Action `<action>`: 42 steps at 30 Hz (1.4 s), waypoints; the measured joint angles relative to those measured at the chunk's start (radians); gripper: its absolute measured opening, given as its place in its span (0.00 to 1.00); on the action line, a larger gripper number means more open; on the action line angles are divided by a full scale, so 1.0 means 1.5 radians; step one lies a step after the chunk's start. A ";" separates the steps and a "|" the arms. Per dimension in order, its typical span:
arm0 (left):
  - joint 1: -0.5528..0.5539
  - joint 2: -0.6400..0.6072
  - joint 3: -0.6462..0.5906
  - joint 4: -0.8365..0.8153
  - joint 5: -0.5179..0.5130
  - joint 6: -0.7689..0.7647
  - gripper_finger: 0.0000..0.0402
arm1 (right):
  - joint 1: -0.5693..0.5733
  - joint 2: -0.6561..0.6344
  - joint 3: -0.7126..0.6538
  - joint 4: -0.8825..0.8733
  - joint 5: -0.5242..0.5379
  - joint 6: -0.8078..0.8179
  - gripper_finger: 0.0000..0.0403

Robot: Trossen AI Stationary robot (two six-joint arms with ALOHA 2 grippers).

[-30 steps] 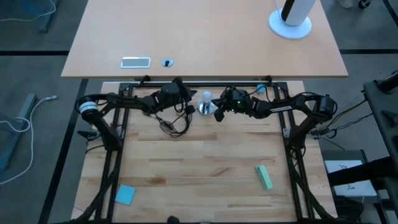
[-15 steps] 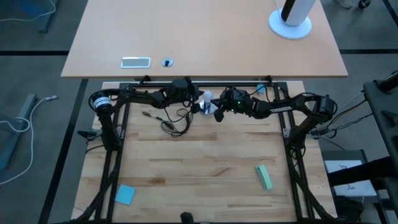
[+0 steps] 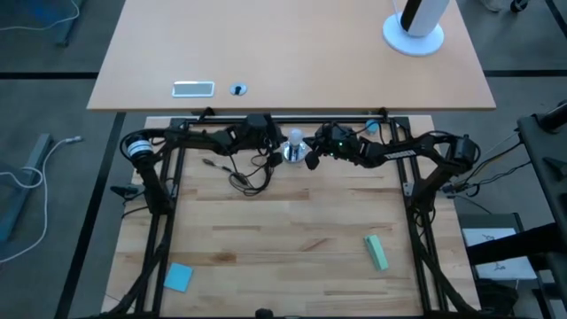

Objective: Screw lightbulb
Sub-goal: Remove the lightbulb from the lamp

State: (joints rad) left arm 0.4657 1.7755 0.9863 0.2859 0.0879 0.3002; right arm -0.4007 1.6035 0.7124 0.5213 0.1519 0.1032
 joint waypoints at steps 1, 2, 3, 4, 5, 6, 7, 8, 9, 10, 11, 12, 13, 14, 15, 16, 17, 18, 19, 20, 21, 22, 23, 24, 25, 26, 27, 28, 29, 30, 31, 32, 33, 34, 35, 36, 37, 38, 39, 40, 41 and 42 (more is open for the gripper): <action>-0.003 -0.002 0.000 -0.006 0.003 0.000 0.00 | 0.000 0.000 0.000 0.000 0.002 0.000 0.00; -0.006 -0.005 0.000 -0.012 0.004 0.001 0.00 | 0.000 0.000 0.000 0.000 0.002 0.000 0.00; -0.008 -0.006 0.000 -0.018 0.005 0.001 0.00 | 0.000 0.000 0.000 0.000 0.001 -0.001 0.00; -0.010 -0.009 0.000 -0.024 0.004 0.000 0.00 | 0.000 0.000 0.000 0.000 -0.002 -0.001 0.00; -0.010 -0.013 0.000 -0.032 -0.001 -0.002 0.00 | 0.001 0.000 0.000 -0.001 -0.005 -0.001 0.00; -0.010 -0.017 0.000 -0.040 -0.012 -0.005 0.00 | 0.001 0.000 0.000 -0.003 -0.012 0.000 0.00; -0.010 -0.021 0.000 -0.046 -0.019 -0.009 0.00 | 0.002 -0.001 0.000 -0.011 -0.017 0.000 0.00; -0.010 -0.027 0.000 -0.051 -0.029 -0.014 0.00 | 0.002 -0.003 0.000 -0.026 -0.021 0.003 0.00; -0.010 -0.032 0.000 -0.058 -0.031 -0.017 0.00 | 0.003 -0.003 0.000 -0.038 -0.022 0.006 0.00; -0.010 -0.037 0.000 -0.060 -0.036 -0.017 0.00 | 0.005 -0.005 0.000 -0.049 -0.024 0.010 0.00; -0.010 -0.041 -0.001 -0.062 -0.046 -0.019 0.00 | 0.005 -0.007 0.000 -0.058 -0.031 0.014 0.00; -0.010 -0.043 -0.001 -0.063 -0.053 -0.019 0.00 | 0.005 -0.009 0.000 -0.063 -0.049 0.016 0.00; -0.010 -0.043 -0.001 -0.061 -0.063 -0.019 0.00 | 0.005 -0.010 0.000 -0.061 -0.071 0.018 0.00; -0.008 -0.043 -0.001 -0.060 -0.069 -0.017 0.00 | 0.006 -0.010 0.000 -0.055 -0.091 0.019 0.00; -0.007 -0.042 -0.002 -0.056 -0.070 -0.015 0.00 | 0.008 -0.010 0.000 -0.048 -0.102 0.022 0.00; -0.004 -0.038 -0.002 -0.045 -0.070 -0.014 0.00 | 0.011 -0.010 0.000 -0.041 -0.106 0.023 0.00; -0.003 -0.032 -0.002 -0.025 -0.071 -0.014 0.00 | 0.012 -0.010 0.000 -0.035 -0.104 0.023 0.00; -0.001 -0.027 -0.002 -0.011 -0.071 -0.015 0.00 | 0.012 -0.010 0.000 -0.024 -0.104 0.022 0.00; 0.000 -0.020 -0.002 -0.003 -0.071 -0.015 0.00 | 0.012 -0.011 0.000 -0.012 -0.103 0.022 0.00; 0.000 -0.014 -0.002 0.009 -0.071 -0.015 0.00 | 0.011 -0.011 0.000 -0.004 -0.102 0.022 0.00; 0.000 -0.010 -0.002 0.017 -0.069 -0.015 0.00 | 0.011 -0.011 0.000 0.002 -0.101 0.021 0.00; 0.000 -0.008 -0.002 0.019 -0.068 -0.017 0.00 | 0.010 -0.011 0.000 0.005 -0.099 0.019 0.00; 0.000 -0.008 -0.002 0.019 -0.065 -0.018 0.00 | 0.010 -0.011 0.000 0.005 -0.093 0.017 0.00; 0.000 -0.007 -0.002 0.020 -0.064 -0.019 0.00 | 0.010 -0.011 0.000 0.005 -0.083 0.015 0.00; 0.000 -0.007 -0.002 0.019 -0.062 -0.019 0.00 | 0.011 -0.011 0.000 0.003 -0.075 0.014 0.00; 0.000 -0.007 -0.002 0.019 -0.061 -0.019 0.00 | 0.011 -0.011 0.000 -0.001 -0.067 0.012 0.00; -0.001 -0.007 -0.002 0.018 -0.054 -0.019 0.00 | 0.010 -0.011 0.000 -0.006 -0.055 0.011 0.00; -0.001 -0.008 -0.002 0.016 -0.044 -0.019 0.00 | 0.010 -0.011 0.000 -0.012 -0.040 0.010 0.00; -0.001 -0.010 -0.002 0.010 -0.031 -0.019 0.00 | 0.010 -0.012 0.000 -0.016 -0.025 0.008 0.00; -0.001 -0.012 -0.002 0.004 -0.022 -0.019 0.00 | 0.009 -0.012 0.000 -0.020 -0.012 0.003 0.00; -0.003 -0.015 -0.002 0.000 -0.016 -0.019 0.00 | 0.009 -0.012 0.000 -0.024 -0.003 -0.001 0.00; -0.003 -0.018 -0.002 -0.007 -0.014 -0.019 0.00 | 0.009 -0.012 0.000 -0.025 0.002 -0.003 0.00; -0.004 -0.020 -0.002 -0.013 -0.013 -0.019 0.00 | 0.009 -0.012 0.000 -0.029 0.003 -0.003 0.00; -0.004 -0.022 -0.002 -0.021 -0.012 -0.020 0.00 | 0.009 -0.012 0.000 -0.033 0.001 -0.003 0.00; -0.004 -0.023 -0.002 -0.032 -0.013 -0.020 0.00 | 0.010 -0.012 -0.001 -0.037 -0.004 -0.003 0.00; -0.004 -0.023 -0.002 -0.040 -0.016 -0.023 0.00 | 0.011 -0.012 -0.002 -0.040 -0.015 -0.004 0.00; -0.004 -0.024 -0.003 -0.047 -0.027 -0.027 0.00 | 0.012 -0.013 -0.002 -0.038 -0.025 -0.002 0.00; -0.003 -0.024 -0.005 -0.051 -0.036 -0.030 0.00 | 0.013 -0.016 -0.002 -0.037 -0.034 0.002 0.00; -0.003 -0.024 -0.005 -0.057 -0.043 -0.032 0.00 | 0.015 -0.017 -0.002 -0.037 -0.035 0.007 0.00; -0.003 -0.025 -0.006 -0.059 -0.046 -0.033 0.00 | 0.017 -0.020 -0.002 -0.041 -0.036 0.011 0.00; -0.003 -0.025 -0.006 -0.060 -0.046 -0.035 0.00 | 0.020 -0.023 -0.002 -0.050 -0.036 0.015 0.00; -0.003 -0.026 -0.006 -0.062 -0.047 -0.036 0.00 | 0.023 -0.026 -0.002 -0.056 -0.037 0.017 0.00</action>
State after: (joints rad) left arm 0.4606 1.7362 0.9779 0.1933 0.0173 0.2456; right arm -0.3664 1.5646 0.7097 0.4373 0.0963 0.1282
